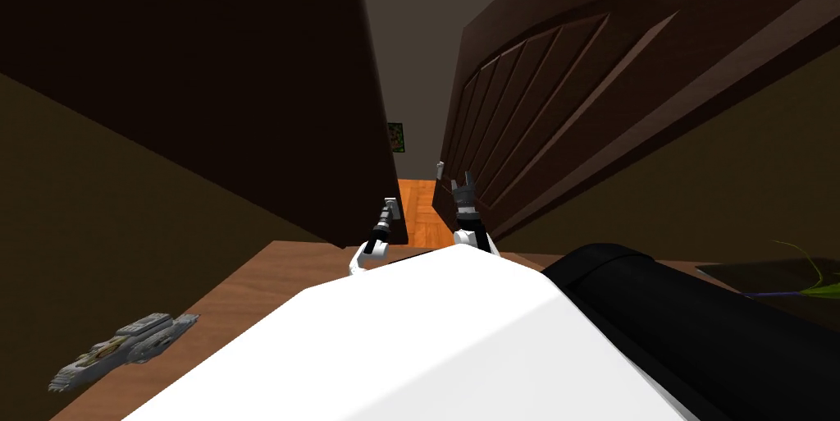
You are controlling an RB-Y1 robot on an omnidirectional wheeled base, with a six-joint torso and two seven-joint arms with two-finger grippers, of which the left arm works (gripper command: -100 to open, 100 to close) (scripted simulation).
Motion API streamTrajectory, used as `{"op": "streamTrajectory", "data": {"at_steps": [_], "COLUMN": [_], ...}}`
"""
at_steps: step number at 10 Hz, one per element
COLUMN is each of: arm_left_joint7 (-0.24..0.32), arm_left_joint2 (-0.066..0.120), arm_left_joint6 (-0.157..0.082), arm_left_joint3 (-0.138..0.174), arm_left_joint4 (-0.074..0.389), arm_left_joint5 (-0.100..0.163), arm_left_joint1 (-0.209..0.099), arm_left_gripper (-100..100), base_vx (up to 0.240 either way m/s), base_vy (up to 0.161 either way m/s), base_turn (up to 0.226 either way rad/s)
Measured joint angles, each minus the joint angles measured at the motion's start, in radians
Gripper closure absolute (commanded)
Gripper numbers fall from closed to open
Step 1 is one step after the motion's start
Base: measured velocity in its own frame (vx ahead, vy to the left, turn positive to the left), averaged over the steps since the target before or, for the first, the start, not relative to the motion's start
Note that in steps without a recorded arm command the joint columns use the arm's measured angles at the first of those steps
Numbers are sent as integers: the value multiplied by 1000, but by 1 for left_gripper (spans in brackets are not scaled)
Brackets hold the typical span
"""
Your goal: Push the door open
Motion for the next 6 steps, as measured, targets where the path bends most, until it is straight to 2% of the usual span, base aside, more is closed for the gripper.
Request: {"op": "streamTrajectory", "data": {"at_steps": [4, 6], "arm_left_joint7": [-9, -22], "arm_left_joint2": [5, 3], "arm_left_joint6": [4, -2], "arm_left_joint3": [-9, -10], "arm_left_joint4": [15, 34], "arm_left_joint5": [9, 18], "arm_left_joint1": [2, -19], "arm_left_gripper": [100, 100], "base_vx": [152, 173], "base_vy": [-53, -85], "base_turn": [121, 144]}}
